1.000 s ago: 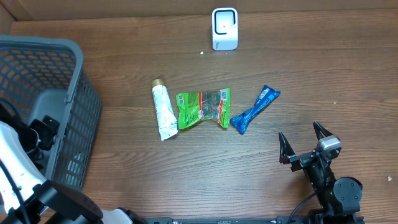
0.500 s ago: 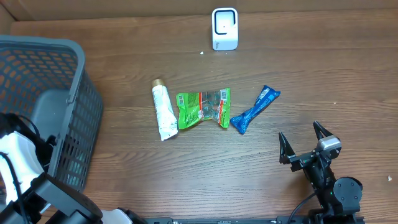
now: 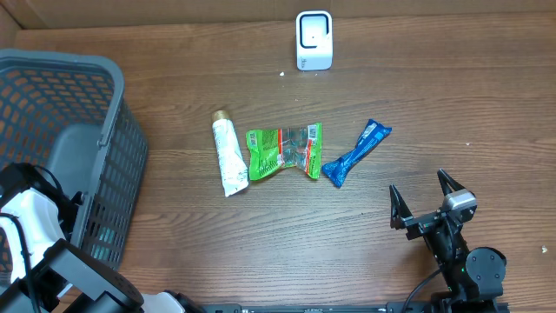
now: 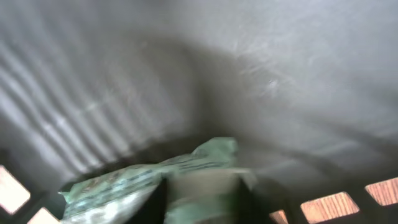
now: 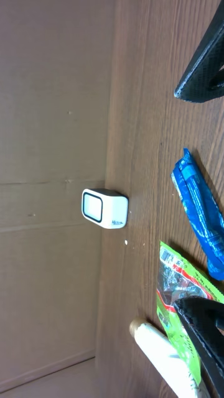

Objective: Scan the item barcode

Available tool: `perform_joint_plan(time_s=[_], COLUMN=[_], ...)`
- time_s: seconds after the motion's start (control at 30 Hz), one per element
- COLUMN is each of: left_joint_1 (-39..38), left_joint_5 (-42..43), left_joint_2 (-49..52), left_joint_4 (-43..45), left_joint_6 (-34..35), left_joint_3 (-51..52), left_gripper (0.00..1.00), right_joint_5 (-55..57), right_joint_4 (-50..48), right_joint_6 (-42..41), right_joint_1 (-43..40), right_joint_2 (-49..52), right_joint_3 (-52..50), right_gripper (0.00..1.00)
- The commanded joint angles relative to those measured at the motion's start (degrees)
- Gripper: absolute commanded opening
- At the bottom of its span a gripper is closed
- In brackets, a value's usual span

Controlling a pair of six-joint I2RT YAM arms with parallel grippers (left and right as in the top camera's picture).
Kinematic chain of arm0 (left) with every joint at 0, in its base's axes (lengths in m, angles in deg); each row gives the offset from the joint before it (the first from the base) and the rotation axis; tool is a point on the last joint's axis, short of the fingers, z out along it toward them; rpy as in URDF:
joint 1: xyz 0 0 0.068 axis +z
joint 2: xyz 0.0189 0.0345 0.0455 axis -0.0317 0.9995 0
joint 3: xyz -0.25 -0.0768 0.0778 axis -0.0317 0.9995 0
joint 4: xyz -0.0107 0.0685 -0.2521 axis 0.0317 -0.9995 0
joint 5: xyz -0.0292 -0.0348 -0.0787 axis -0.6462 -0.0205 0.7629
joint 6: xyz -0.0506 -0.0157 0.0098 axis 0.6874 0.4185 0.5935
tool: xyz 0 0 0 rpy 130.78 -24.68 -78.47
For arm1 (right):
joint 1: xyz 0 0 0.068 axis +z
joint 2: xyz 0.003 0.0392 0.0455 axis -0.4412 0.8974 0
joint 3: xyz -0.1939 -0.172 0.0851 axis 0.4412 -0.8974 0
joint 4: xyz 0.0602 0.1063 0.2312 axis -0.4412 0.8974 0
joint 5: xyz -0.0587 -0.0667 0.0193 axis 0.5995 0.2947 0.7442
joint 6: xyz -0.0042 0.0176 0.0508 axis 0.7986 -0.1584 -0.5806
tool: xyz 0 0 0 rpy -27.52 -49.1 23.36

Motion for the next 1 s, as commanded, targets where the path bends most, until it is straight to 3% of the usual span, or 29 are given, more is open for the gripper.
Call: perform_joint_plan(time_s=[0.0,0.33,0.37,0.43,0.47,0.5,0.53,0.97], left_joint_1=[-0.2,-0.4,-0.6,-1.1,-1.3,-1.4,-1.4,-0.1], left_joint_5=[4.3,10.5,12.0,13.2,13.3,13.2,13.2,7.3], left_joint_2=[-0.3,-0.3,-0.3,-0.3,-0.3,-0.3,-0.3,-0.3], left_joint_4=[0.7,-11.6,-13.1,-15.5,-16.9,-18.5,-19.4,-21.3], left_joint_6=[-6.5,-11.3,-12.3,-13.6,-13.8,-14.4,-14.6,-16.4], left_joint_3=[-0.5,-21.0,-22.0,-22.3,-22.1,-21.6,-21.1,-15.2], left_gripper=[0.04,0.04,0.13,0.46,0.57,0.82,0.99,0.98], right_joint_5=[0.2,0.2,0.2,0.2,0.2,0.2,0.2,0.2], right_joint_4=[-0.3,-0.3,-0.3,-0.3,-0.3,-0.3,-0.3,-0.3], right_joint_6=[-0.2,-0.2,-0.2,-0.2,-0.2,-0.2,-0.2,-0.2], right_joint_1=[0.3,0.3,0.3,0.3,0.3,0.3,0.3,0.3], right_joint_2=[-0.5,-0.5,-0.5,-0.5,-0.5,-0.5,-0.5,-0.5], right_joint_3=[-0.6,-0.6,-0.6,-0.6,-0.6,-0.6,-0.6,-0.6], right_gripper=[1.0,1.0,1.0,1.0,1.0,1.0,1.0,1.0])
